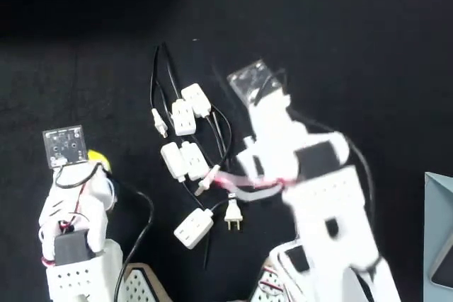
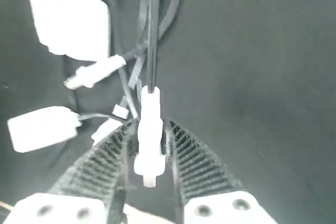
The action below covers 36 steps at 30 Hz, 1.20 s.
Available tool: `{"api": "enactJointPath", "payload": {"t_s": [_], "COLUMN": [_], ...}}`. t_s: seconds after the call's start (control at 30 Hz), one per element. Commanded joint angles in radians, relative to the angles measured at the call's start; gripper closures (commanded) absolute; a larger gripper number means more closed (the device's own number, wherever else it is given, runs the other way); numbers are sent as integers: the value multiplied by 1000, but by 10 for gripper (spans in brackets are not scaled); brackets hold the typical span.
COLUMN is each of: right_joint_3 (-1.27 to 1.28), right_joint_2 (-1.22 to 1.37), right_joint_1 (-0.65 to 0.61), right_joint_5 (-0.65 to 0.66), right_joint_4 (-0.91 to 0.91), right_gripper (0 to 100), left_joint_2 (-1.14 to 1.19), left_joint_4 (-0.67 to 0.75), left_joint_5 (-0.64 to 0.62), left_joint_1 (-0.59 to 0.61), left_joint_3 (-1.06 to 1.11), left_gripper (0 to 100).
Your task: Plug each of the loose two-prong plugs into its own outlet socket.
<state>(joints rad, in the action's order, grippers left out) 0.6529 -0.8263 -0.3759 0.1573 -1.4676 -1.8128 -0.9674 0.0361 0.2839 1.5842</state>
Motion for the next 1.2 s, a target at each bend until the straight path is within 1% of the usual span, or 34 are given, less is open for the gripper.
{"api": "enactJointPath", "payload": {"t_s": [0.0,0.1,0.23,0.33,0.4,0.5,0.6,1.03,1.1,1.17], "right_joint_3": [33,62,101,139,163,193,214,262,262,262], "right_joint_2": [-122,-170,-188,-189,-189,-189,-189,-191,-191,-191], "right_joint_1": [-129,-201,-272,-315,-338,-370,-388,-387,-387,-387], "right_joint_5": [-81,-137,-195,-203,-203,-203,-203,-195,-195,-195], "right_joint_4": [60,112,183,238,272,304,313,307,307,305], "right_gripper": [987,987,987,987,987,987,987,987,987,987], "left_joint_2": [-8,-8,-8,-8,-8,-8,-8,-9,-11,-11], "left_joint_4": [126,213,310,367,382,374,374,370,347,285], "left_joint_5": [-9,-29,-130,-184,-198,-201,-206,-207,-207,-207], "left_joint_1": [-111,-188,-262,-320,-361,-446,-506,-645,-667,-694], "left_joint_3": [-59,-58,-65,-76,-77,-70,-59,-76,-97,-142], "left_gripper": [971,971,970,970,970,970,971,972,972,972]}}
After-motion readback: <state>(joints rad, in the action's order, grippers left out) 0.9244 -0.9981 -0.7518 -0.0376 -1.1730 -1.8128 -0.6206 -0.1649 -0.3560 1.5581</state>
